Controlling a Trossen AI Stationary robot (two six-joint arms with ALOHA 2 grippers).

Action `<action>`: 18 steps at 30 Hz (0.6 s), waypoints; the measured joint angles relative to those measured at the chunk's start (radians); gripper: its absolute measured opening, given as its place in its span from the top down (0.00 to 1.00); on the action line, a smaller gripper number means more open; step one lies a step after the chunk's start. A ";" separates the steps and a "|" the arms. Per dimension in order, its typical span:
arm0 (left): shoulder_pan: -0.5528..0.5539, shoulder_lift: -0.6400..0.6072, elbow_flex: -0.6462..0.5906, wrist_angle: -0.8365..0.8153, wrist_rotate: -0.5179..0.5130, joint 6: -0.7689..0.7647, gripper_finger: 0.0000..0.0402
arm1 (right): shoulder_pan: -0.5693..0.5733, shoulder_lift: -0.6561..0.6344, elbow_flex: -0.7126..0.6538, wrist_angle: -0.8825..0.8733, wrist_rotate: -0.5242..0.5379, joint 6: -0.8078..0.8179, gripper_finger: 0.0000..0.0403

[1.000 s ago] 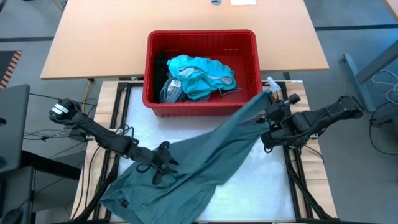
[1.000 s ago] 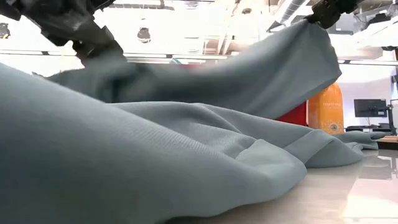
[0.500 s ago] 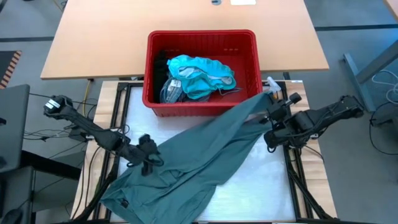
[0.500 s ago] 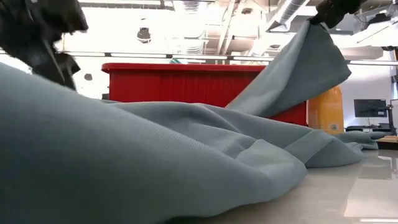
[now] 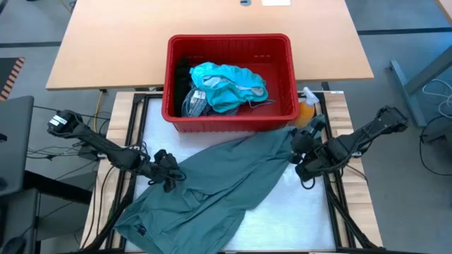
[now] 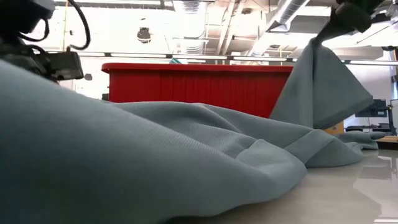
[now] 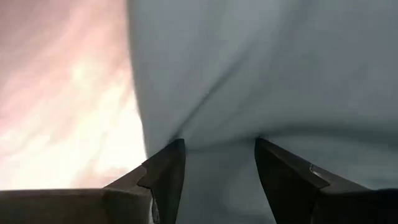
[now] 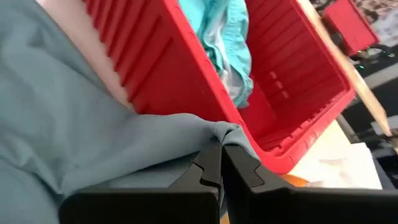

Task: Fold Laundry from Bin
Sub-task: Fold the light blue pants

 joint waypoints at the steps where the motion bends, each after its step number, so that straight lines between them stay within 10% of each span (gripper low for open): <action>1: 0.018 0.000 -0.005 -0.001 -0.017 0.000 0.53 | -0.013 0.007 0.000 -0.001 0.005 0.001 0.94; 10: 0.267 0.003 -0.009 0.040 -0.116 0.161 0.53 | -0.197 0.030 0.000 -0.033 0.045 0.129 0.94; 18: 0.354 -0.092 0.143 -0.002 -0.007 0.480 0.53 | -0.321 0.030 0.000 -0.055 -0.042 0.177 0.93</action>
